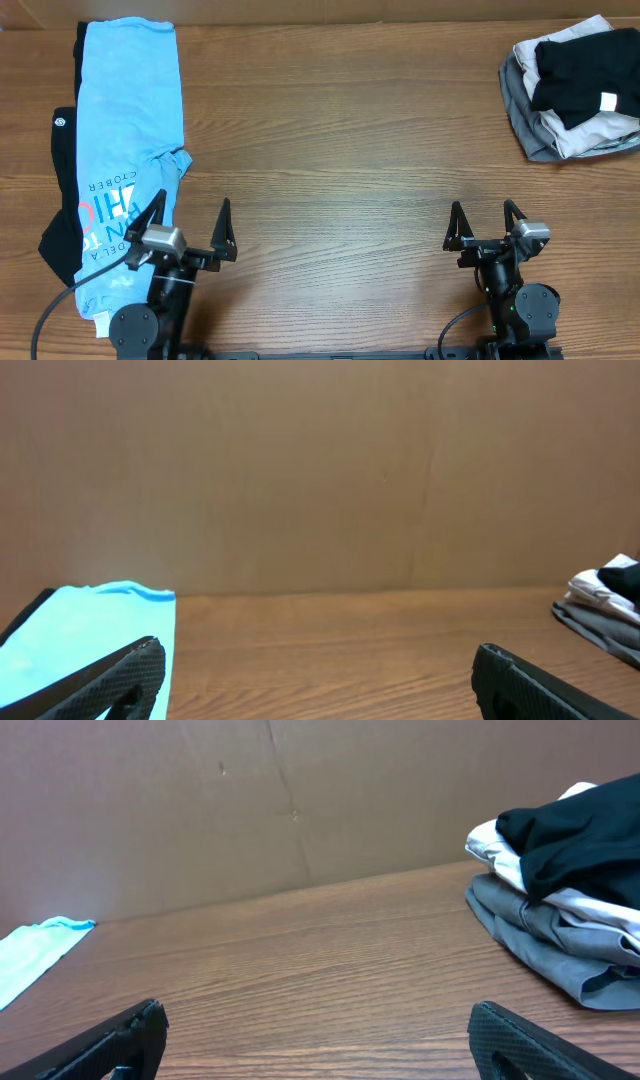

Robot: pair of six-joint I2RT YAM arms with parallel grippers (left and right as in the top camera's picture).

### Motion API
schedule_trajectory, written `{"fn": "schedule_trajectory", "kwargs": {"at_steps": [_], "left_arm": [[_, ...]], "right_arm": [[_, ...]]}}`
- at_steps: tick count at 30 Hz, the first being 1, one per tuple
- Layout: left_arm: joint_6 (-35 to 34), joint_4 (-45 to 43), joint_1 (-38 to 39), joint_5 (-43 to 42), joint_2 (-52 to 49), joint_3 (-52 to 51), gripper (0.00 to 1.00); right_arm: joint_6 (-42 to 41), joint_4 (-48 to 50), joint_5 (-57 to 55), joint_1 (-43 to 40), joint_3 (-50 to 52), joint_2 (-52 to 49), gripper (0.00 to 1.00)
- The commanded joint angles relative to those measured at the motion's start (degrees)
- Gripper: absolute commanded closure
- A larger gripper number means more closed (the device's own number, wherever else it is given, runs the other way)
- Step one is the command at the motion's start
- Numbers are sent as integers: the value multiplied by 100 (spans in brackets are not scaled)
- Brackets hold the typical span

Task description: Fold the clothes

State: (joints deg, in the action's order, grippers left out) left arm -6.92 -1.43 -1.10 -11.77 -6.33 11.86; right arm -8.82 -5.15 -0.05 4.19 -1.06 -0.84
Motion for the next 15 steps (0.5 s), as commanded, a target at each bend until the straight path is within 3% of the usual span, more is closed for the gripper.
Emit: {"fn": "schedule_trajectory", "kwargs": {"at_steps": [1, 15], "left_arm": [[52, -101, 35, 59, 302, -302, 0], [55, -114, 37, 83, 616, -1158, 0]], "right_arm": [[-20, 35, -33, 31, 59, 68, 0], [-22, 35, -31, 31, 59, 68, 0]]}}
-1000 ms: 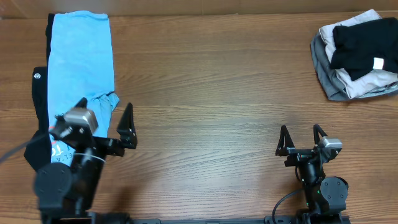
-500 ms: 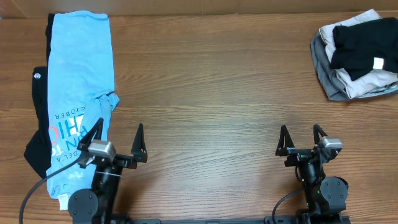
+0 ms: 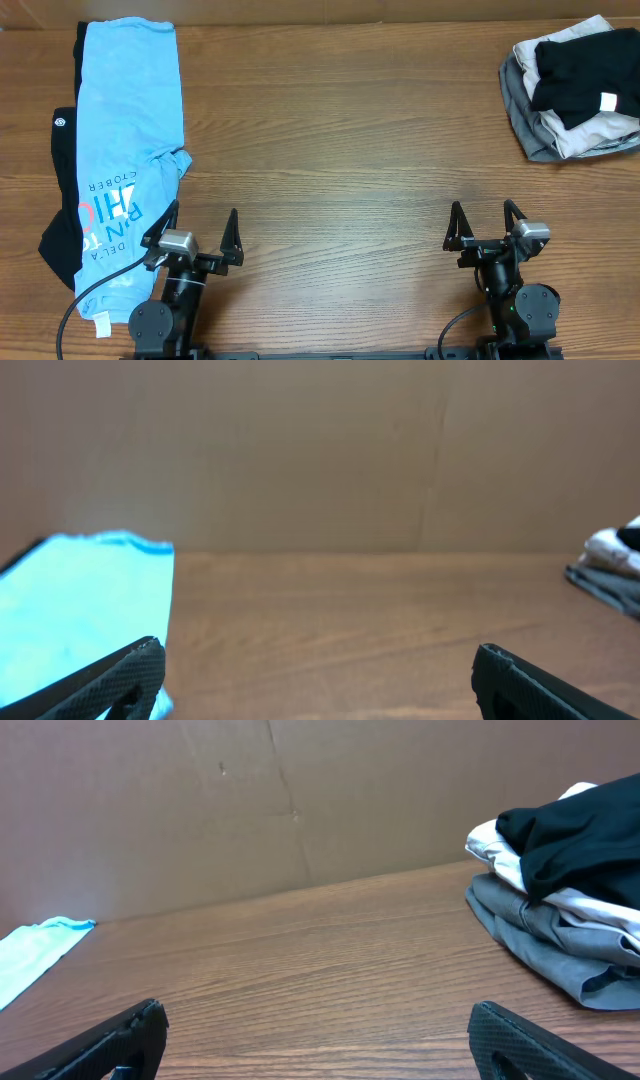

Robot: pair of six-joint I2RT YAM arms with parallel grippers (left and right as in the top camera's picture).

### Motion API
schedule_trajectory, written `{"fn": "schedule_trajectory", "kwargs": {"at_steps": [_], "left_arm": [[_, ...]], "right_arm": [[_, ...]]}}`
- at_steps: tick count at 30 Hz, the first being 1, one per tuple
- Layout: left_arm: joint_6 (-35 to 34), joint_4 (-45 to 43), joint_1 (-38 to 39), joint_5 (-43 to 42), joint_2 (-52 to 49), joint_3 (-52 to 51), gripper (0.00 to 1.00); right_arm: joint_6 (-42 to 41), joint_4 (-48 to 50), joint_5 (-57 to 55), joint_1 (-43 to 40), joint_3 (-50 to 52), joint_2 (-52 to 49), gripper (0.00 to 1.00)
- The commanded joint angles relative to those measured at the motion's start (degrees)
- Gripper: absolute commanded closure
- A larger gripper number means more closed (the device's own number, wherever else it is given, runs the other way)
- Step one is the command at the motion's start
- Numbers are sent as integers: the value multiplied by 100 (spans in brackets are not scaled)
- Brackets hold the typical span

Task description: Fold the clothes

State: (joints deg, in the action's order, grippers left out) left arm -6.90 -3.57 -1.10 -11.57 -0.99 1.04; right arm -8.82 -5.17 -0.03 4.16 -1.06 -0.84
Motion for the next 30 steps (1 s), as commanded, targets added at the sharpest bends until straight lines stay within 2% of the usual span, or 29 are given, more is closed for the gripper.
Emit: {"fn": "schedule_trajectory", "kwargs": {"at_steps": [1, 5, 30], "left_arm": [[52, 164, 35, 83, 83, -76, 0], [44, 743, 37, 103, 76, -74, 0], [48, 695, 37, 105, -50, -74, 0]], "right_arm": [[-20, 37, -35, 33, 59, 68, 0], [-22, 35, -33, 33, 59, 68, 0], [-20, 35, -33, 33, 59, 68, 0]]}}
